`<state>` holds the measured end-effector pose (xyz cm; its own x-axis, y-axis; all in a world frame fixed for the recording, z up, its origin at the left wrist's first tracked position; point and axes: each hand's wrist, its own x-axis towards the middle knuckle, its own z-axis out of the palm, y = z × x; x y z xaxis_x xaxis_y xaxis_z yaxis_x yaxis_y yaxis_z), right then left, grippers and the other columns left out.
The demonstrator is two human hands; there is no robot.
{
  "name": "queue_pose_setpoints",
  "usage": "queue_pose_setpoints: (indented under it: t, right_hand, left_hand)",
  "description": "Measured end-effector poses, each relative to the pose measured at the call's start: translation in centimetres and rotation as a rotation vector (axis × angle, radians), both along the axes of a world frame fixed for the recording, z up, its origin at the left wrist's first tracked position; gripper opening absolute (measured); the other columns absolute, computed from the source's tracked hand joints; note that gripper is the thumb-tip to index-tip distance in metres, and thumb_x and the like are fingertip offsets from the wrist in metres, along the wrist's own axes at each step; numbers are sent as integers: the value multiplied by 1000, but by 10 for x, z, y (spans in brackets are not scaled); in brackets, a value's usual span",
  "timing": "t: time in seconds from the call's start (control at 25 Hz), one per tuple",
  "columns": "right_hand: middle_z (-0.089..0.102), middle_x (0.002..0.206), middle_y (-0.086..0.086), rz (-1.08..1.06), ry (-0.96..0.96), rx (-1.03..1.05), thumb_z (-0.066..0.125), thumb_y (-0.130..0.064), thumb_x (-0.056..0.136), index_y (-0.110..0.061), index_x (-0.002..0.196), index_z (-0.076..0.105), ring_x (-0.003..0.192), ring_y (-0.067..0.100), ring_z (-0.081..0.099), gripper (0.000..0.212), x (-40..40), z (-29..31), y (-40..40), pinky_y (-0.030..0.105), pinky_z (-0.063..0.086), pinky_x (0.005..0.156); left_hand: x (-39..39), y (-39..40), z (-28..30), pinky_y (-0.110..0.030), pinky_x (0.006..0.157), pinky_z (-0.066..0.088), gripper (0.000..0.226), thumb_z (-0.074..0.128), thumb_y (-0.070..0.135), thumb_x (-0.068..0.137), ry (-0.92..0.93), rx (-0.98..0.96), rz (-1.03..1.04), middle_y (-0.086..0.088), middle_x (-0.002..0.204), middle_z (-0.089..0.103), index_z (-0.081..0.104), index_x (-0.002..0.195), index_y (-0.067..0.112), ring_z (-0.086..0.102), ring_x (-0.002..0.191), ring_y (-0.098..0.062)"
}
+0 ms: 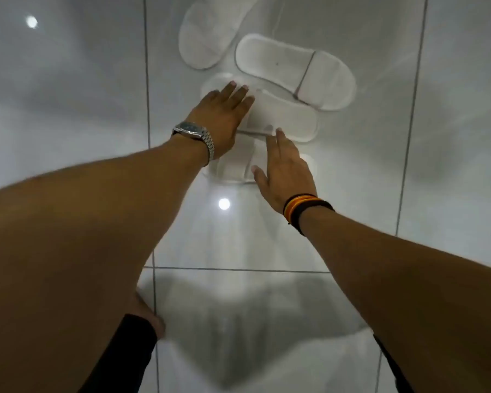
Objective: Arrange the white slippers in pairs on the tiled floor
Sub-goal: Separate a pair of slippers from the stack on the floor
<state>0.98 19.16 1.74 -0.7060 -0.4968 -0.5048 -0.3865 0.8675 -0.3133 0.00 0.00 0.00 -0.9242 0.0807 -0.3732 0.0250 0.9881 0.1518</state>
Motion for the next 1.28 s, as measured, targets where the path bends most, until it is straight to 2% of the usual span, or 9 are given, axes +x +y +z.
queue_pose_setpoints:
  t: [0.28,0.44,0.52,0.64,0.76,0.84,0.92,1.12,1.28]
  right_hand:
    - [14,166,12,-23,271,1,47,-29,95,-14,153,27,153,33,16,63,-72,-51,-41,55,28,118]
    - [2,168,6,-165,117,213,37,-28,99,-25,156,18,152,44,-1,60,-127,-62,-54,68,11,117]
    - [-2,168,3,-192,35,300,36,-27,101,-30,157,11,150,49,-2,61,-145,-59,-52,72,14,113]
    - [20,161,9,-214,50,260,39,-32,100,-24,153,25,145,48,20,55,-177,-48,-61,62,26,114]
    - [46,147,16,-197,0,109,41,-34,100,-10,144,42,135,38,44,51,-205,-37,-97,41,32,115]
    - [54,140,14,-261,-125,-27,47,-34,98,-8,138,50,126,34,54,47,-206,-33,-127,30,44,95]
    - [54,139,14,-243,-199,-124,50,-33,96,-9,136,50,124,32,56,46,-189,-33,-160,27,45,86]
    - [39,154,18,22,-242,-159,56,-27,96,-6,143,43,139,34,42,53,-111,-41,-224,33,37,114]
    - [14,166,11,133,-258,-128,55,-12,95,-6,150,35,150,33,22,59,-61,-44,-202,31,21,122]
  left_hand:
    - [-69,-63,-43,-48,125,12,76,44,-1,91,36,-69,165,-17,166,2,8,158,4,3,154,-33]
    - [-98,-104,-52,-49,125,15,76,50,5,97,-124,-54,190,-9,167,-4,6,159,13,4,154,-31]
    - [-91,-108,-50,-49,124,19,75,52,6,97,-151,-35,247,-10,167,1,10,159,16,11,153,-33]
    - [-66,-112,-44,-55,117,31,86,63,2,88,-122,-55,306,-11,167,8,16,158,16,21,148,-39]
    - [-41,-127,-41,-56,112,37,89,67,3,86,-133,-102,352,-13,165,12,17,158,15,25,145,-40]
    - [-28,-134,-40,-56,108,40,88,71,10,85,-135,-111,405,-15,161,19,19,157,12,30,140,-41]
    - [-20,-141,-42,-54,105,41,93,76,19,83,-132,-113,447,-16,156,24,20,156,9,34,135,-41]
    - [10,-165,-40,-53,103,42,103,88,38,66,-161,-158,521,-20,145,33,33,149,12,37,129,-43]
    - [66,-159,-39,-53,112,34,113,95,32,55,-174,-16,564,-20,159,19,34,150,19,23,145,-43]
